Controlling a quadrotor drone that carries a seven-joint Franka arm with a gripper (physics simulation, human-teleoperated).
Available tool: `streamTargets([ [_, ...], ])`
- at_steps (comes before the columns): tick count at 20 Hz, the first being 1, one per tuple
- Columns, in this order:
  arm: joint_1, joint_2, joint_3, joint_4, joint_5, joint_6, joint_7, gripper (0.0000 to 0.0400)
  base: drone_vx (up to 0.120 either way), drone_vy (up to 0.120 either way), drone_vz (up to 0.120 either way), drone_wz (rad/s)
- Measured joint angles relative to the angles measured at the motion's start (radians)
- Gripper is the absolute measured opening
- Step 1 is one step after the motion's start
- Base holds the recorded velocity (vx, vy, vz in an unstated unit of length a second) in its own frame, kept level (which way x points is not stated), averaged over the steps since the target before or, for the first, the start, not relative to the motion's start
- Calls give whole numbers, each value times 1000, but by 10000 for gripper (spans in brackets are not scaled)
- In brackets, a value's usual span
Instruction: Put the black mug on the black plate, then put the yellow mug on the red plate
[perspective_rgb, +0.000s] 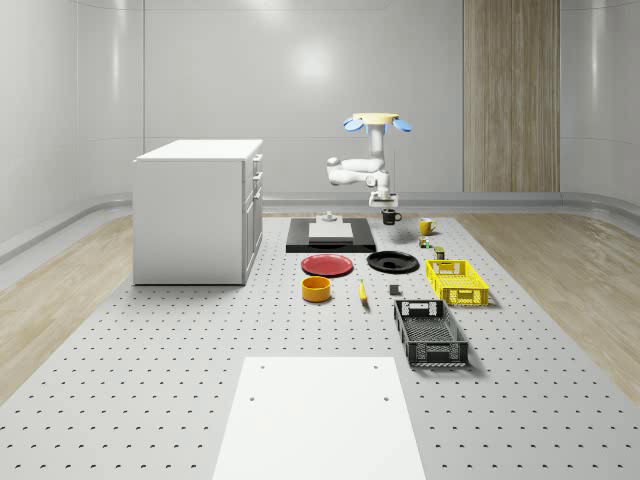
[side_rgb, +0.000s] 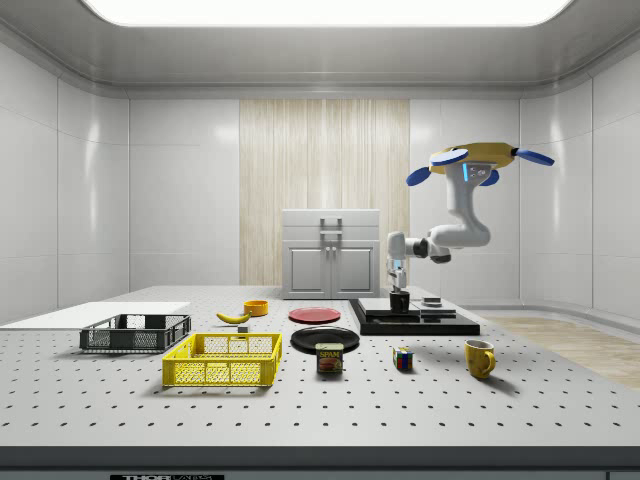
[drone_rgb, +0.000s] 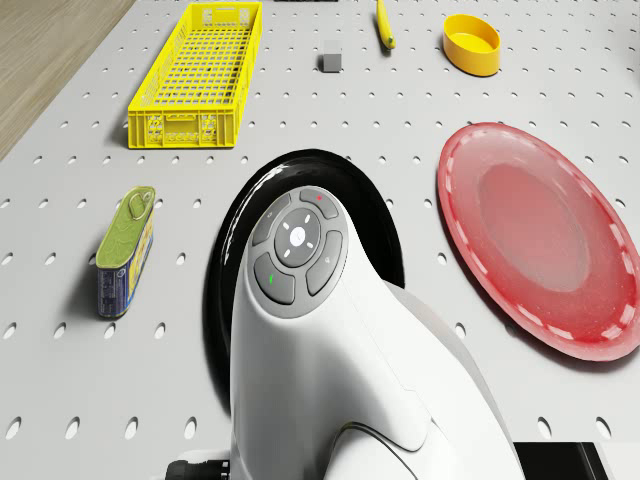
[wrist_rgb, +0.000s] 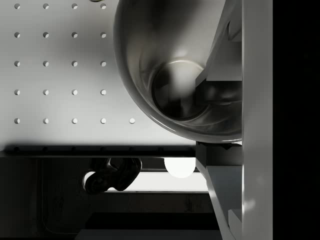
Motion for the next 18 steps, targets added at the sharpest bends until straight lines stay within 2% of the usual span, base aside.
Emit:
streamTargets([
  [18, -6, -25, 4, 1, 10, 23, 5, 100, 120, 0, 0, 0],
])
